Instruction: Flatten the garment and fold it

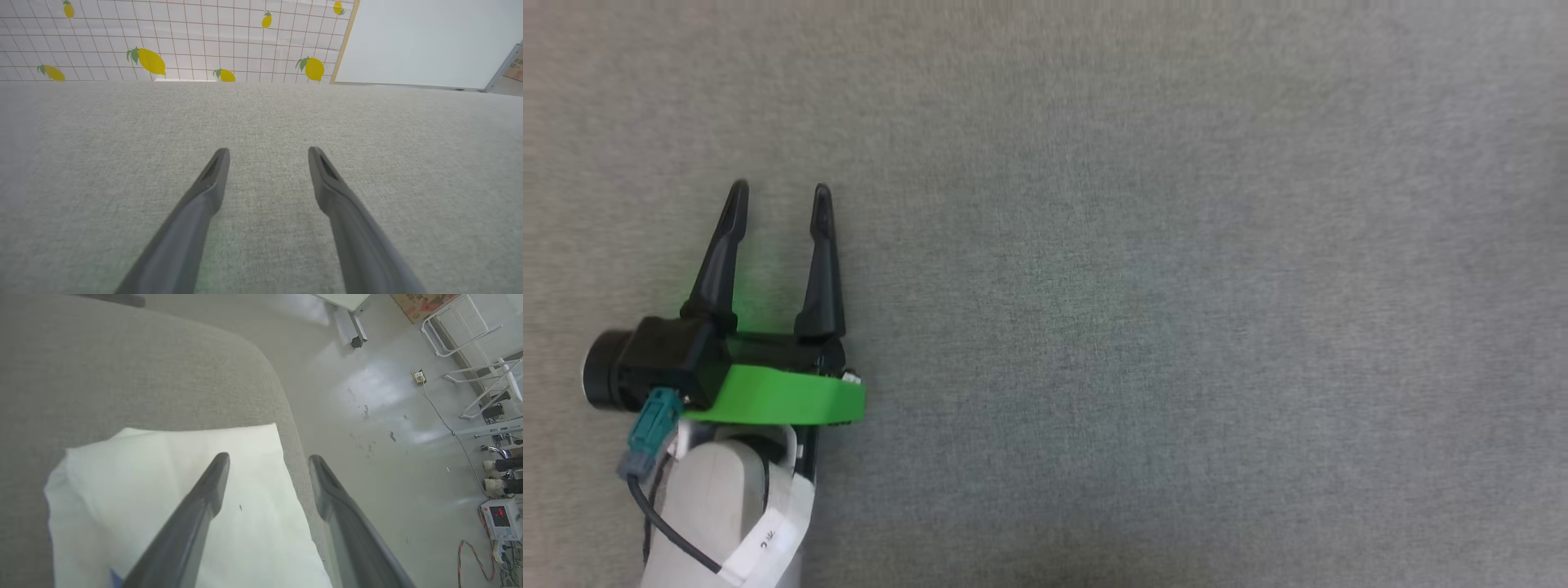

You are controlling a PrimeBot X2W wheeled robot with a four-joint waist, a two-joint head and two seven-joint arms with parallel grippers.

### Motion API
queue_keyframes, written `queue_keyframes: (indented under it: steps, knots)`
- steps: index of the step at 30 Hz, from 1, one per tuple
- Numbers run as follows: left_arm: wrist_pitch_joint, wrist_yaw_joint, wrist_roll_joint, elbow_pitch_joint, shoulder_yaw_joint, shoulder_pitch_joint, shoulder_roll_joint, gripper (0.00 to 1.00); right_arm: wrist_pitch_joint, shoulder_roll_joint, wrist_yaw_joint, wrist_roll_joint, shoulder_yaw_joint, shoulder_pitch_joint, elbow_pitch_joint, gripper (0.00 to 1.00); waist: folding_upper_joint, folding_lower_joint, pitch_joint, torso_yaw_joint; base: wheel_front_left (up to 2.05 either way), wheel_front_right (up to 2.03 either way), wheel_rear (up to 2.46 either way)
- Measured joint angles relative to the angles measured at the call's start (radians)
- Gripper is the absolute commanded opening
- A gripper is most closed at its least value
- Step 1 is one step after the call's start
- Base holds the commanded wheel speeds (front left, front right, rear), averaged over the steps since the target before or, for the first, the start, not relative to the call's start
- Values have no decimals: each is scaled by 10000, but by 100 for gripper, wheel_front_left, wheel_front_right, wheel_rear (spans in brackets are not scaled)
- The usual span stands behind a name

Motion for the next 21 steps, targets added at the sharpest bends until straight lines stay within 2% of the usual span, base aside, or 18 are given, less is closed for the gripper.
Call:
queue_keyframes:
  steps: [3,10,16,21]
  knots:
    - [-127,29,-153,316,100,123,-58,100,-495,506,0,401,100,-135,-493,100,0,0,-487,17,0,0,0]
    - [-276,121,-608,917,460,588,-167,100,-1958,2188,-2,1831,871,29,-2171,100,0,-1,-1978,7,0,0,0]
    - [-313,383,-700,1104,679,1028,-272,100,-3678,3722,-4,2130,1476,1641,-3737,100,0,-2,-3307,105,0,0,0]
    - [-324,612,-729,1149,794,1328,-307,100,-4915,5060,-4,1818,1221,3289,-4633,100,0,-2,-4269,296,0,0,0]
